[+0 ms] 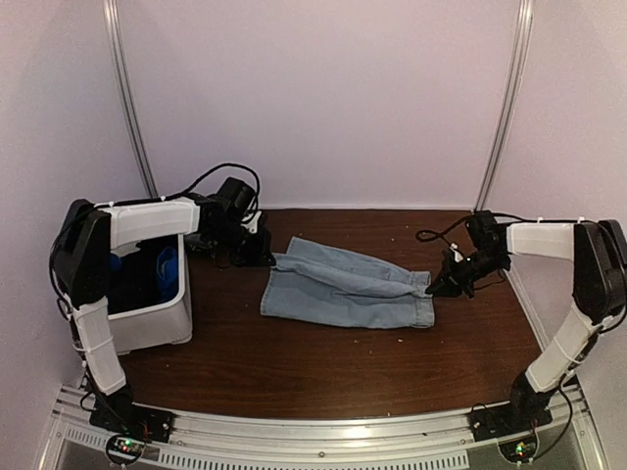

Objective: Fold and stack the mixed laundry pile
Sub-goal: Fold the flattened skirt at the center of the board.

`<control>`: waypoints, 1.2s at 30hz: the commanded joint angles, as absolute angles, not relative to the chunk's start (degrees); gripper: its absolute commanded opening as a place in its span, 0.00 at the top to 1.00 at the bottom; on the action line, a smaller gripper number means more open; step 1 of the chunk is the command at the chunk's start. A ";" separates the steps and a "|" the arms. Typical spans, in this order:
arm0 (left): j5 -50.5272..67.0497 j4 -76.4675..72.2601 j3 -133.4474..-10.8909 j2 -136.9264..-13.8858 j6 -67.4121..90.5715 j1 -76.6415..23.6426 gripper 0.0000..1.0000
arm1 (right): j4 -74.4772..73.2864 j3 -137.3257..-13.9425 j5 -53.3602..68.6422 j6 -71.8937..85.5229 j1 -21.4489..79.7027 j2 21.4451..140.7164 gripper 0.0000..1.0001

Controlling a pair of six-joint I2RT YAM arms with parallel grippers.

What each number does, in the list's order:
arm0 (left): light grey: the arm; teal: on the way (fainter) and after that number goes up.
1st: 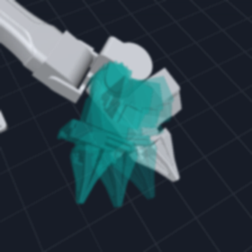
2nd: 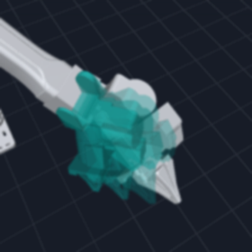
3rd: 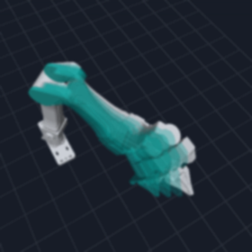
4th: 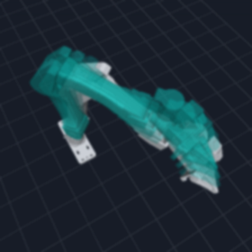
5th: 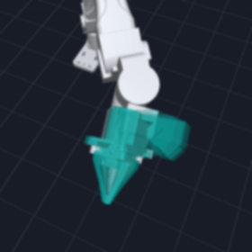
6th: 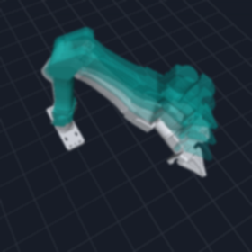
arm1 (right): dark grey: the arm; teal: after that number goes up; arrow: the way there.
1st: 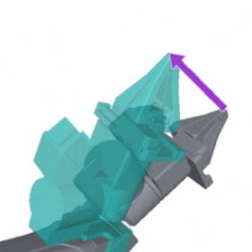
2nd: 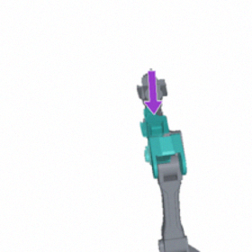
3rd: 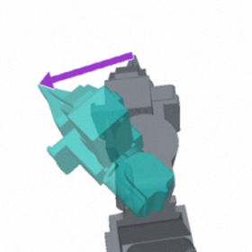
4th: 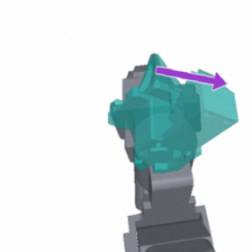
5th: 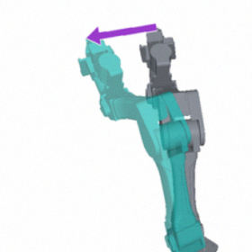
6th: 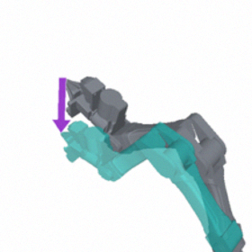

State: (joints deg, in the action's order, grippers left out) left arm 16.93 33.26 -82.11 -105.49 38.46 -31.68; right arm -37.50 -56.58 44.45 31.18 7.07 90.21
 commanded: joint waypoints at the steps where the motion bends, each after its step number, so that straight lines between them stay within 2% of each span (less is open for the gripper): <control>1: 20.16 26.52 -85.86 -114.97 36.48 -31.38 1.00 | -32.80 -60.45 40.26 26.29 6.35 97.80 1.00; 6: 21.17 25.32 -82.44 -118.72 34.87 -31.82 1.00 | -32.15 -60.60 39.22 22.97 6.64 104.23 1.00; 10: 20.29 26.23 -73.53 -113.88 34.45 -33.66 1.00 | -32.20 -56.57 38.92 20.90 9.42 104.15 1.00; 15: 19.51 26.92 -57.91 -99.37 36.81 -35.85 1.00 | -33.14 -45.08 40.59 21.32 12.06 94.55 1.00; 19: 18.01 29.79 -51.77 -86.81 39.67 -36.21 1.00 | -38.36 -40.03 40.54 21.43 11.99 82.08 1.00; 24: 17.49 31.61 -53.41 -83.83 41.13 -36.21 1.00 | -43.53 -45.79 40.40 21.94 11.65 80.14 1.00; 36: 16.10 36.95 -70.39 -94.21 34.44 -33.01 1.00 | -47.11 -54.62 42.96 21.56 8.92 84.35 1.00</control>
